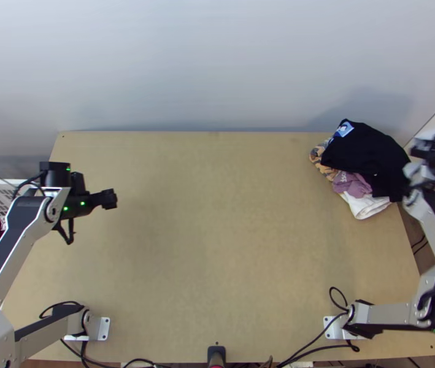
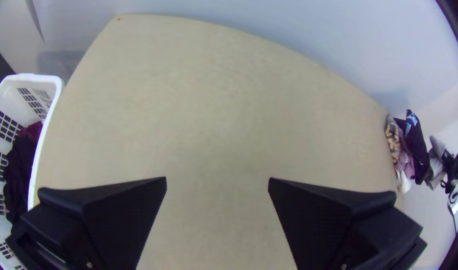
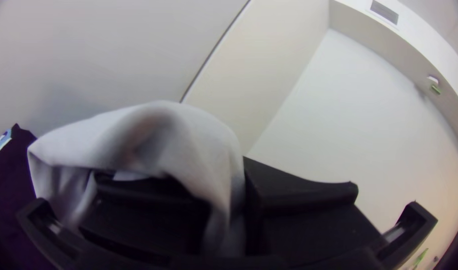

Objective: Fold the t-shirt

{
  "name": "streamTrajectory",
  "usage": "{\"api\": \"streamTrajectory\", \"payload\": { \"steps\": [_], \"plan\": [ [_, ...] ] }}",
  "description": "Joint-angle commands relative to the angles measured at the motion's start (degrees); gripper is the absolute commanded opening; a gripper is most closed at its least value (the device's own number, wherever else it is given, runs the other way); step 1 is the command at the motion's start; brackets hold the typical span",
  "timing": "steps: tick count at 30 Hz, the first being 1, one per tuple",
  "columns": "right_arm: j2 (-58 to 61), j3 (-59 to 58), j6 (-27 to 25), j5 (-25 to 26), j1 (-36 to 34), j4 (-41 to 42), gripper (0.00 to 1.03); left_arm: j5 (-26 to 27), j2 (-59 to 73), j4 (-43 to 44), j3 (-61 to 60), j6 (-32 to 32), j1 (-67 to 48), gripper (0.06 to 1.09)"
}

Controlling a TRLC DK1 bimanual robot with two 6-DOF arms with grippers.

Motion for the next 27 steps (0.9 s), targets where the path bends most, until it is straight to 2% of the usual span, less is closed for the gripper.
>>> {"api": "streamTrajectory", "payload": {
  "steps": [1,5,10,17,25,27],
  "plan": [
    [9.0,3.5,3.8,6.8,11.2,1.0,0.03,0.5,-1.4,-0.8,-1.5,4.4,6.8,1.05],
    [13.5,10.8,3.8,10.9,18.8,1.0,0.03,1.1,-1.7,-1.0,-2.3,6.6,10.7,1.05],
    [15.9,13.7,4.5,12.3,23.4,1.0,0.03,1.3,-2.0,-1.0,-3.0,7.1,12.4,1.05],
    [17.1,8.8,4.7,12.3,24.3,1.0,0.03,1.4,-2.3,-0.8,-5.1,7.9,13.0,1.05],
    [17.2,-4.1,4.9,11.3,22.9,0.6,0.03,1.4,-1.7,-0.4,-5.2,8.3,12.9,1.05],
    [15.8,-5.1,6.2,11.3,22.0,0.0,0.07,1.4,-1.6,-0.3,-5.2,8.4,12.8,1.05]
  ]
}}
